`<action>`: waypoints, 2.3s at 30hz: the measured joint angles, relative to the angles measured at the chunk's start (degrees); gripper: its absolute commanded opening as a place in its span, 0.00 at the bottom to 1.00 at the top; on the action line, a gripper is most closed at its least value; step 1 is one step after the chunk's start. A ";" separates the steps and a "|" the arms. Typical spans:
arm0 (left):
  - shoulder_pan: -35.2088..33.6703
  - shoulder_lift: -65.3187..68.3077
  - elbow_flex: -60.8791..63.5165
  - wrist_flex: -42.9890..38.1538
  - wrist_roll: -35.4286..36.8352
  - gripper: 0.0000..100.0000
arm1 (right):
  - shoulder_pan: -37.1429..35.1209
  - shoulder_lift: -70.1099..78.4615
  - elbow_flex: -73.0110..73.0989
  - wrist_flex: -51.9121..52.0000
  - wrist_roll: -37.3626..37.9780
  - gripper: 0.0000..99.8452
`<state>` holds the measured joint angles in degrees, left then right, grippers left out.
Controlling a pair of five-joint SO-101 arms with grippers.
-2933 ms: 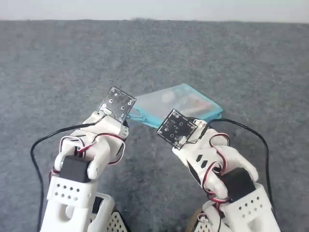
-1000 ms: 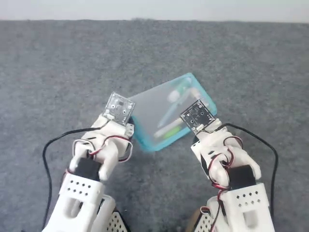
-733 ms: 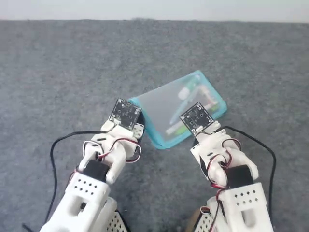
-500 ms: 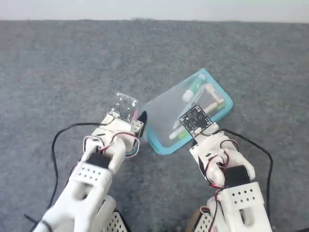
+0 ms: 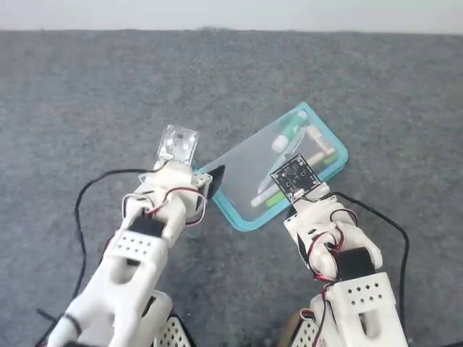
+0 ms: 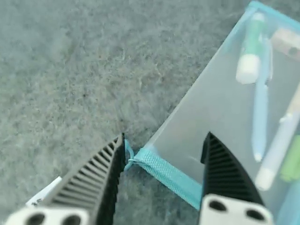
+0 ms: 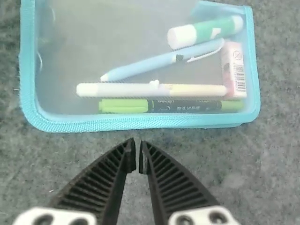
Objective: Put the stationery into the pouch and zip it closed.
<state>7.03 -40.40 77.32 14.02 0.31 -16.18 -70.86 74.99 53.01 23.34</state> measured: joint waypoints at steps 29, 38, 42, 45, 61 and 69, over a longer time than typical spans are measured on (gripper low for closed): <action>-11.25 -62.68 18.90 17.49 0.00 0.25 | 11.16 0.00 0.00 -5.27 -14.59 0.01; -11.25 -62.77 19.69 13.98 0.00 0.25 | 11.08 0.00 0.00 -5.36 -14.59 0.01; -11.25 -62.77 19.69 13.98 0.00 0.25 | 11.08 -5.10 2.29 -5.27 -15.91 0.01; -11.25 -62.77 19.69 13.98 0.00 0.25 | 11.34 -12.48 6.07 -5.27 -16.26 0.01; -11.25 -62.77 19.69 16.62 0.00 0.25 | 11.08 -30.15 20.40 -17.93 -8.97 0.01; -11.25 -62.77 19.69 16.70 0.00 0.25 | 11.25 -30.15 20.40 -8.35 -8.26 0.01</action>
<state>-4.22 -103.16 97.01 30.73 0.31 -4.92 -101.01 95.38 44.66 15.08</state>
